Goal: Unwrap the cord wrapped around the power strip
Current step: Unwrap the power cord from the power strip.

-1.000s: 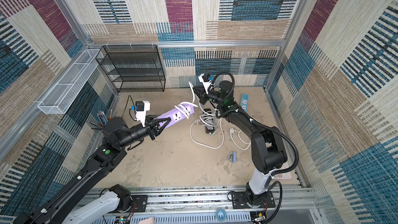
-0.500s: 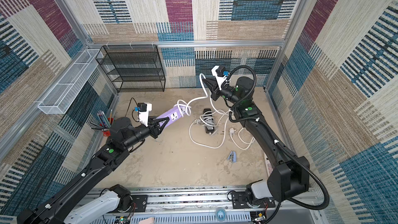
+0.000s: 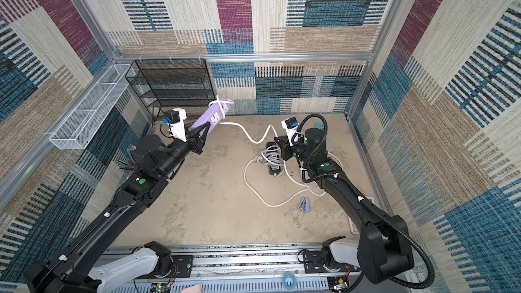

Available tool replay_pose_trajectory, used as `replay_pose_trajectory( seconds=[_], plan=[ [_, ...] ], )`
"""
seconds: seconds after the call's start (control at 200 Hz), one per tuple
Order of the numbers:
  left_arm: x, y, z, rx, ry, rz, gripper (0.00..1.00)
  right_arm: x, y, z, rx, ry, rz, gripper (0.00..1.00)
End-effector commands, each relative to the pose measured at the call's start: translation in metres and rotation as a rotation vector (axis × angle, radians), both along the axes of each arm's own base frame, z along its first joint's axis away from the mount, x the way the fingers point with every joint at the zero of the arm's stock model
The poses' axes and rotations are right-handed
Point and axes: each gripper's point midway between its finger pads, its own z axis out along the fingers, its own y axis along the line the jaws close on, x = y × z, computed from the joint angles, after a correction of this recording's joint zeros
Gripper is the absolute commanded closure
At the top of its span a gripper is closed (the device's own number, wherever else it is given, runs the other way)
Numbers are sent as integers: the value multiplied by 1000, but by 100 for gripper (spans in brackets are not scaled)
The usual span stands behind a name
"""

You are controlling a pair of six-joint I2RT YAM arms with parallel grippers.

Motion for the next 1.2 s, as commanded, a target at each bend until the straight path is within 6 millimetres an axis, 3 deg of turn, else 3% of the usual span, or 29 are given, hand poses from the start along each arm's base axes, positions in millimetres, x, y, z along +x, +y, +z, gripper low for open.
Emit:
replay_pose_trajectory(
  seconds=[0.0,0.18,0.426,0.606,0.776,0.866,0.947,1.072,1.197],
  plan=[
    [-2,13,45,-10,-172,65,100,4,-8,-35,6,123,-78,100],
    [-8,30,64,1,-245,147,100,9,-17,-82,-9,263,-164,100],
    [-13,45,67,2,-275,202,100,15,-28,-142,-41,403,-268,100],
    [-12,38,63,-5,-264,165,100,22,-30,-161,-42,433,-299,100],
    [-13,24,59,-6,-254,86,100,24,-26,-134,-34,363,-259,99],
    [-15,13,58,-2,-245,22,100,18,-20,-114,-21,314,-208,71],
    [-16,5,56,-2,-231,-31,100,12,-18,-91,-2,258,-176,37],
    [-19,-4,55,2,-215,-89,100,-1,-13,-43,29,132,-111,1],
    [-24,-14,55,0,-195,-156,100,-18,-3,23,85,-56,-5,1]
  ],
)
